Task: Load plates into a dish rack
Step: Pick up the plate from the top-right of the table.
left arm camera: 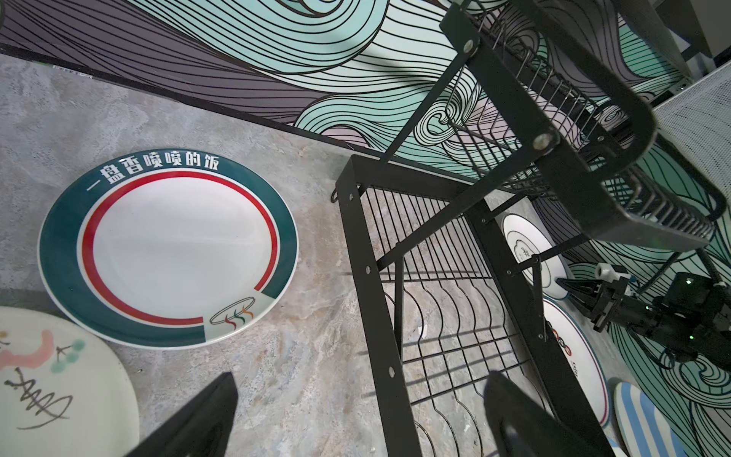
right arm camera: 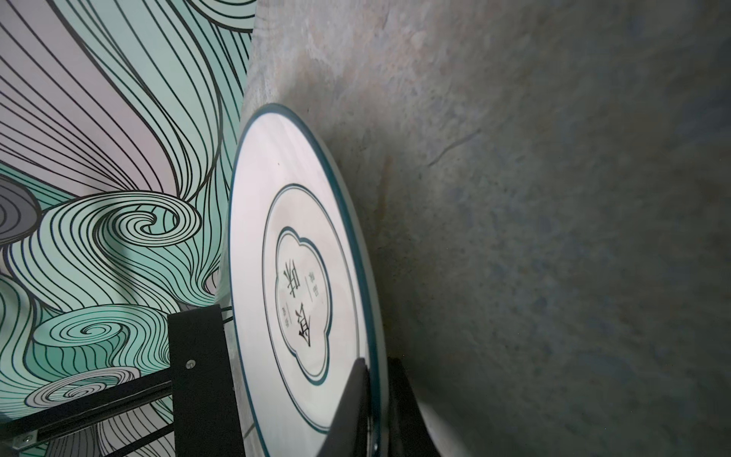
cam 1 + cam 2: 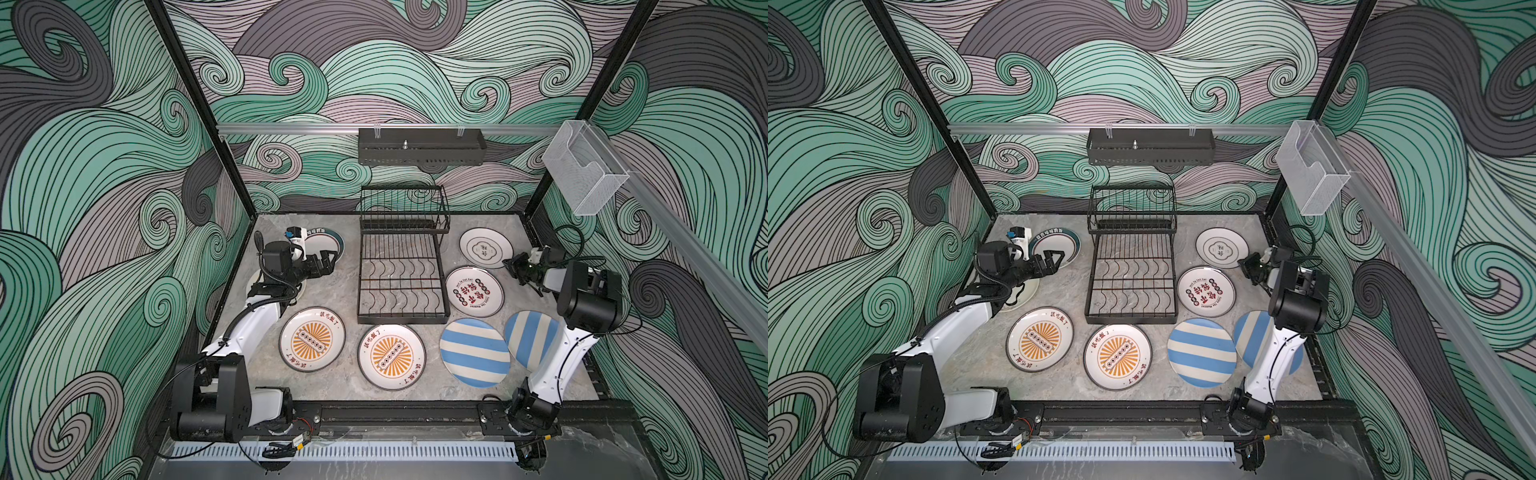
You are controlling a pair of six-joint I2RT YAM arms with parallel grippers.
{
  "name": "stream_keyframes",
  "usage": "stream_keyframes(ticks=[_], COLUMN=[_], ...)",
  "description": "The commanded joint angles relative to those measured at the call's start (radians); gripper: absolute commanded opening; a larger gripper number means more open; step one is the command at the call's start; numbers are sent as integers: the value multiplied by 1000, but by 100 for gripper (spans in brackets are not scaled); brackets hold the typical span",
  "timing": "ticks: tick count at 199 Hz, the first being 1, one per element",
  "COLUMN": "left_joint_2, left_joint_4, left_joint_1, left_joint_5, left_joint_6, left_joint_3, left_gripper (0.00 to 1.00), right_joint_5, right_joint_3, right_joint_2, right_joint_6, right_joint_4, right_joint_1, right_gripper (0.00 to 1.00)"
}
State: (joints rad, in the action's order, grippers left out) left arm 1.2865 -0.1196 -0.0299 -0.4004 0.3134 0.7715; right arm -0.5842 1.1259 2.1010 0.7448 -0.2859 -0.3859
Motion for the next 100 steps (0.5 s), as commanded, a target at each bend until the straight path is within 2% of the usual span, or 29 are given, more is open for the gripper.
stream_keyframes(ticks=[1, 34, 100], left_joint_2=[-3, -3, 1], left_joint_4=[-23, -20, -25], left_joint_1=[-7, -8, -13], left_joint_5=[-23, -26, -37], left_joint_6=[-3, -4, 0], left_joint_3=[2, 9, 15], left_gripper=[99, 99, 99], right_joint_5=[12, 14, -7], right_joint_3=[-36, -56, -119], right_joint_2=[-15, -59, -178], right_joint_6=[24, 30, 59], right_joint_4=[-33, -45, -76], right_joint_1=[-11, -21, -39], right_gripper=[7, 0, 0])
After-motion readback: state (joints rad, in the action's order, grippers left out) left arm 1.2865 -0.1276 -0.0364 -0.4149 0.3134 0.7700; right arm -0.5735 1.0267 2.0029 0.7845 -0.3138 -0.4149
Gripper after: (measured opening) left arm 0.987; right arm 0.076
